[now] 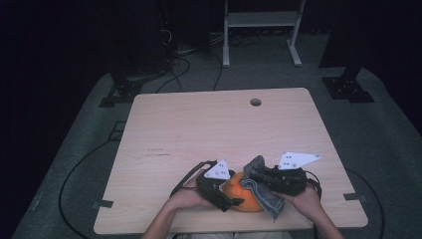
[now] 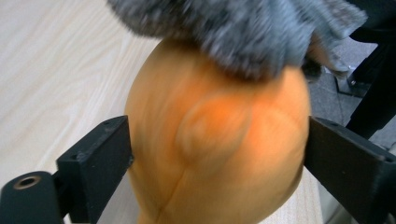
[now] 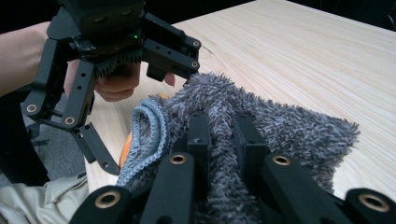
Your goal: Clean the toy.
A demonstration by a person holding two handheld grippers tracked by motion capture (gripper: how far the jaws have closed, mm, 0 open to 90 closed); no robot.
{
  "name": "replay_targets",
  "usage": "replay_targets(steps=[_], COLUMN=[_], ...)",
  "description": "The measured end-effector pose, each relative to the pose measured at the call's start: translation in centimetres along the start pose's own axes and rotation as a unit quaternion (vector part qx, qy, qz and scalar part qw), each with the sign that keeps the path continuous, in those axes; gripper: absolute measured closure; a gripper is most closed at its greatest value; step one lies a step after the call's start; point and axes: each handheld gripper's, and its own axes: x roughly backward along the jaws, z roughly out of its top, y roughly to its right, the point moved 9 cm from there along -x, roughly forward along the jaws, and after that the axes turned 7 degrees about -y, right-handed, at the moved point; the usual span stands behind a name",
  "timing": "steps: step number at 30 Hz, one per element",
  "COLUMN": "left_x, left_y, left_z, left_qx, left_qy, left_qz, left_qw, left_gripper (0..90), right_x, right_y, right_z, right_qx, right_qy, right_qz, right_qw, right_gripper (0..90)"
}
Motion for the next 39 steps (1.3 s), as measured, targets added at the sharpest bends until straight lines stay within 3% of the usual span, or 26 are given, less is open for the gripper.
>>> replay_targets(steps=[4,11,15,18,19,21,24,28,31,33,36,39], left_x=[-0.1,-0.2,0.3,1.1,1.4,2.1,3.1,3.4,3.5,3.5,2.8,2.6], left_y=[-0.1,-0.2,-0.5,-0.9,-1.2,-1.7,-1.9,-1.4,-0.8,-0.8,-1.3,-1.5], left_z=[-0.2,-0.7,-0.5,0.5,0.8,1.2,1.5,1.9,2.4,2.4,1.4,1.2], left_qx=[0.002,0.008,0.000,0.016,0.017,0.018,0.018,-0.003,-0.008,-0.008,-0.004,0.005], left_qy=[0.004,0.007,0.020,0.050,0.056,0.056,0.061,0.043,0.054,0.050,0.035,0.039], left_qz=[-0.004,-0.016,-0.001,0.010,0.024,0.050,0.058,0.074,0.062,0.064,0.062,0.057], left_qw=[1.0000,0.9998,0.9998,0.9986,0.9980,0.9970,0.9963,0.9964,0.9966,0.9967,0.9974,0.9976], left_gripper=[13.3,11.4,24.0,31.3,32.3,33.1,33.5,33.5,33.5,33.5,33.5,33.4], right_x=[0.4,1.3,2.0,3.0,3.3,3.8,4.1,3.5,2.2,1.1,-0.1,-0.7], right_y=[1.3,4.5,5.2,4.7,4.4,3.6,1.8,-0.8,-1.6,-1.3,-0.4,0.3], right_z=[-0.9,-3.4,-3.3,-2.0,-1.4,-0.3,1.5,3.6,4.0,3.3,1.8,0.8], right_qx=[-0.023,-0.066,-0.074,-0.076,-0.072,-0.058,-0.042,-0.018,-0.007,-0.004,-0.016,-0.043], right_qy=[-0.001,-0.024,-0.018,0.017,0.028,0.044,0.068,0.086,0.077,0.057,0.035,0.042], right_qz=[0.000,-0.035,-0.049,-0.037,-0.036,-0.033,-0.015,0.012,0.009,-0.007,-0.018,0.000], right_qw=[0.9997,0.9969,0.9959,0.9963,0.9963,0.9968,0.9967,0.9960,0.9969,0.9984,0.9991,0.9982], right_gripper=[78.9,78.9,78.9,79.0,79.0,79.0,79.0,79.0,79.0,79.0,79.0,79.0])
